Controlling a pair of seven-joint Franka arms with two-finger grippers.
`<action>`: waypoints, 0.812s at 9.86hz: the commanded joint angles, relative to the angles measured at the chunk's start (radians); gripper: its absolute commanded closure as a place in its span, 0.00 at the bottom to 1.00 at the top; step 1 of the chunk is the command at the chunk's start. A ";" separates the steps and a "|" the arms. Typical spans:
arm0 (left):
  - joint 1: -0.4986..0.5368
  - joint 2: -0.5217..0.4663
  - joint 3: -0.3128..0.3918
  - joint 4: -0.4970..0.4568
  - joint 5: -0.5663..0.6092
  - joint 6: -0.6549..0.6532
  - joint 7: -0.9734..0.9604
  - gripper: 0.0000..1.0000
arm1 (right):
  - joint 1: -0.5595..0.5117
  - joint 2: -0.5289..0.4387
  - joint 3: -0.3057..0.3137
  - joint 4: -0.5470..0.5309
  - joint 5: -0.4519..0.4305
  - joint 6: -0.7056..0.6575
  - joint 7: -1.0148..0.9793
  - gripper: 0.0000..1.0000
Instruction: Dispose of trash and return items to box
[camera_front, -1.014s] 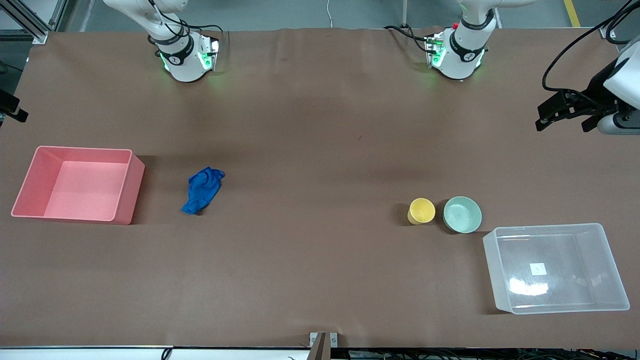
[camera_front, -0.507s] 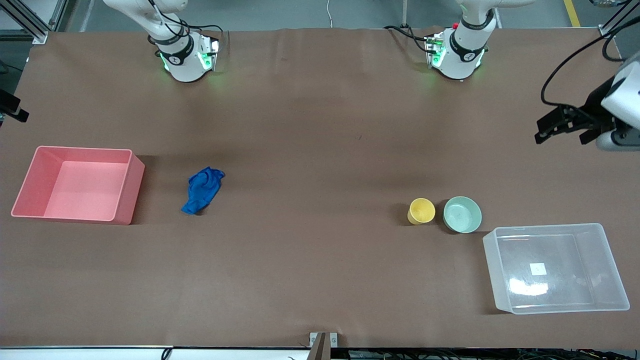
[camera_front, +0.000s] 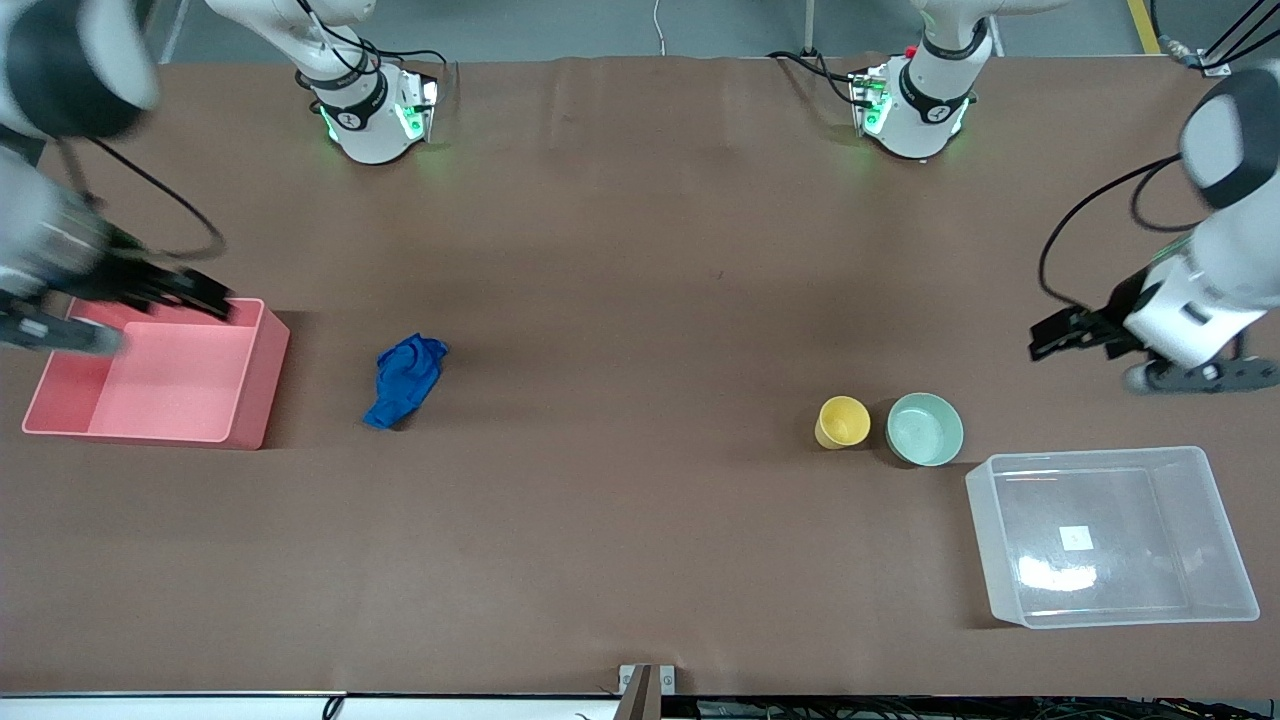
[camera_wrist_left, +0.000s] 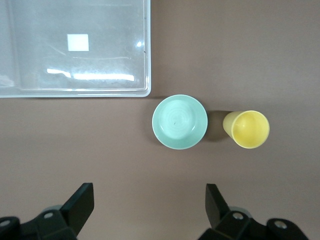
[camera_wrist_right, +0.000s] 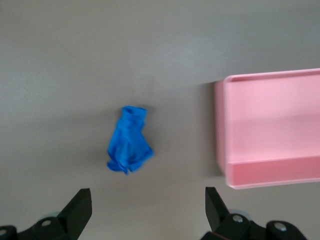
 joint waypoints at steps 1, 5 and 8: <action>0.000 0.070 -0.001 -0.140 -0.002 0.176 0.011 0.02 | -0.004 0.092 0.066 -0.157 -0.031 0.234 0.098 0.00; -0.006 0.273 -0.002 -0.156 -0.002 0.394 0.010 0.03 | 0.003 0.330 0.064 -0.246 -0.160 0.558 0.185 0.00; -0.017 0.382 -0.004 -0.143 -0.002 0.535 0.007 0.08 | -0.004 0.376 0.060 -0.292 -0.160 0.673 0.187 0.07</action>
